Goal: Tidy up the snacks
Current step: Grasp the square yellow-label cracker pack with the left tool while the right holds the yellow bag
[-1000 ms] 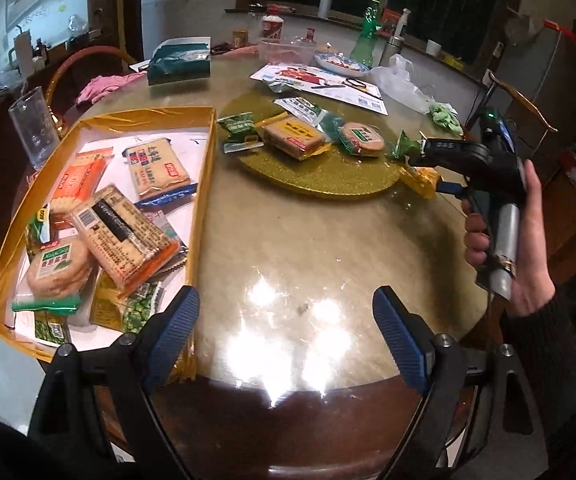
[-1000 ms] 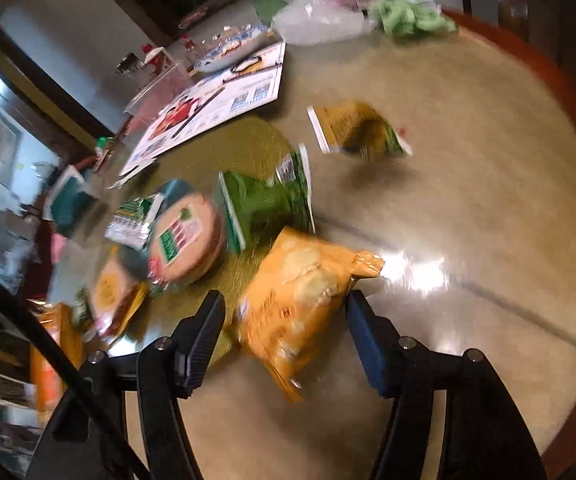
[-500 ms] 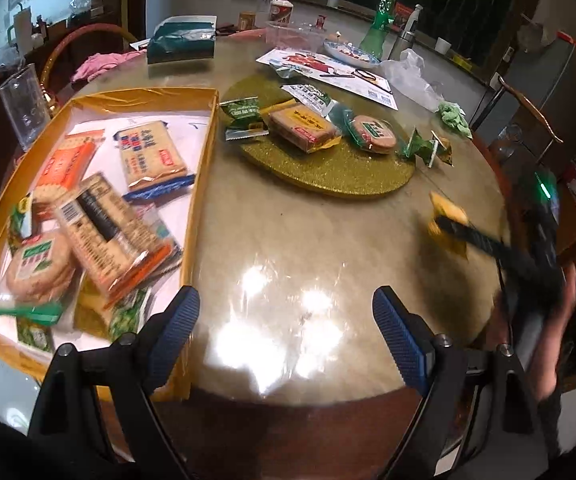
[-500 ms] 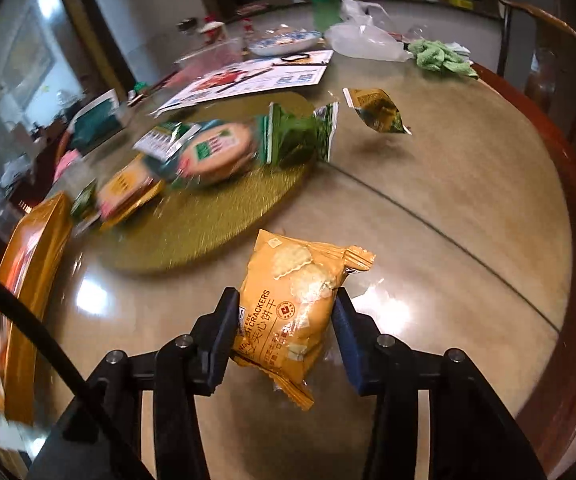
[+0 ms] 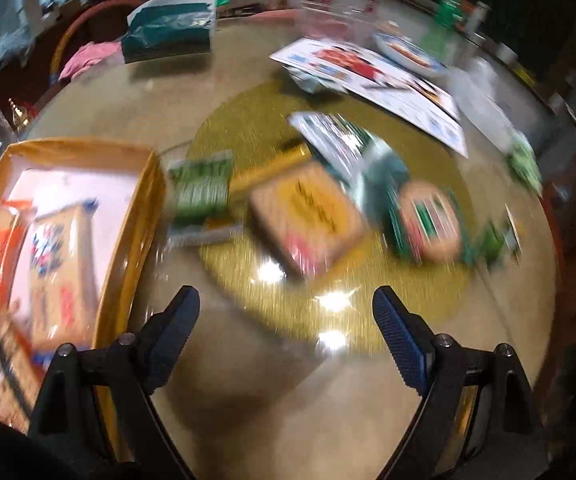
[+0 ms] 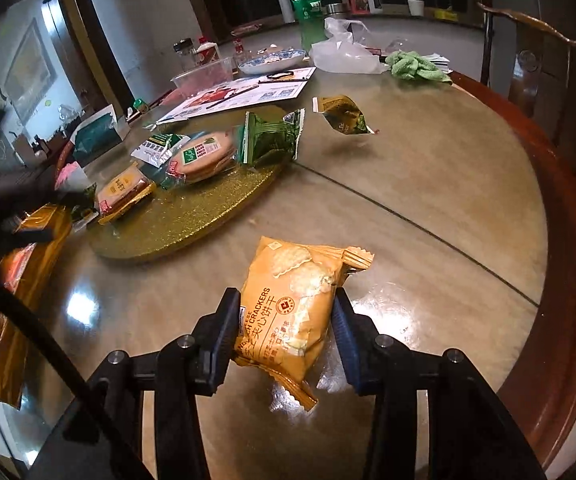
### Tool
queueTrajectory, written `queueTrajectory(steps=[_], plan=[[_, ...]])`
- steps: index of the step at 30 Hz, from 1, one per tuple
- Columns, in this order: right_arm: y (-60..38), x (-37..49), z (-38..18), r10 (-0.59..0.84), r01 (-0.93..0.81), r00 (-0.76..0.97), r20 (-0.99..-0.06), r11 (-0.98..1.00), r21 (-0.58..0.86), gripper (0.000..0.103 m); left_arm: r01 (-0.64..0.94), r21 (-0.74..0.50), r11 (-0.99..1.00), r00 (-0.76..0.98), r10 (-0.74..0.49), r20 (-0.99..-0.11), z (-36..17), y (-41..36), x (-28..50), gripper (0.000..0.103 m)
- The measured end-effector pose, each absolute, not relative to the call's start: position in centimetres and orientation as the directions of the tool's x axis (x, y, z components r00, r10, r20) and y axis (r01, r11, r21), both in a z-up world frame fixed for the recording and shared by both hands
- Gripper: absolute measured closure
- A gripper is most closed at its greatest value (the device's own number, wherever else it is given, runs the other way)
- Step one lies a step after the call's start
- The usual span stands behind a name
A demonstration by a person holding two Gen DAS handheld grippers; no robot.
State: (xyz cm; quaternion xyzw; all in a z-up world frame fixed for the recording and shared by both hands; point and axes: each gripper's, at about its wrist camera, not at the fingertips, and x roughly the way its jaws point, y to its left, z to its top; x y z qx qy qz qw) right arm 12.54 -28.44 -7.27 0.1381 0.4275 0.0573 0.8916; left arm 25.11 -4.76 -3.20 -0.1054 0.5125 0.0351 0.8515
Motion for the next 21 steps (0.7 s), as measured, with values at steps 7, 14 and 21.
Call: queueTrajectory(steps=[7,14,21], plan=[[-28.5,12.5,-7.4,0.252,-0.01,0.628,-0.737,0.949,0.316,0.058,-0.292,-0.081,0.953,0.387,0.04,-0.921,-5.6,-5.9,31.6,0.015],[-28.5,12.4,-7.4,0.287,-0.034,0.623,-0.728,0.939,0.341,0.058,-0.194,0.034,0.981,0.384,0.107,-0.917,-7.0,-7.7,31.4,0.022],[-28.7,12.4,-7.4,0.294,-0.034,0.623,-0.725,0.936,0.351,0.058,0.069,0.051,0.996,0.442,0.016,-0.897,-6.8,-8.0,19.5,0.033]])
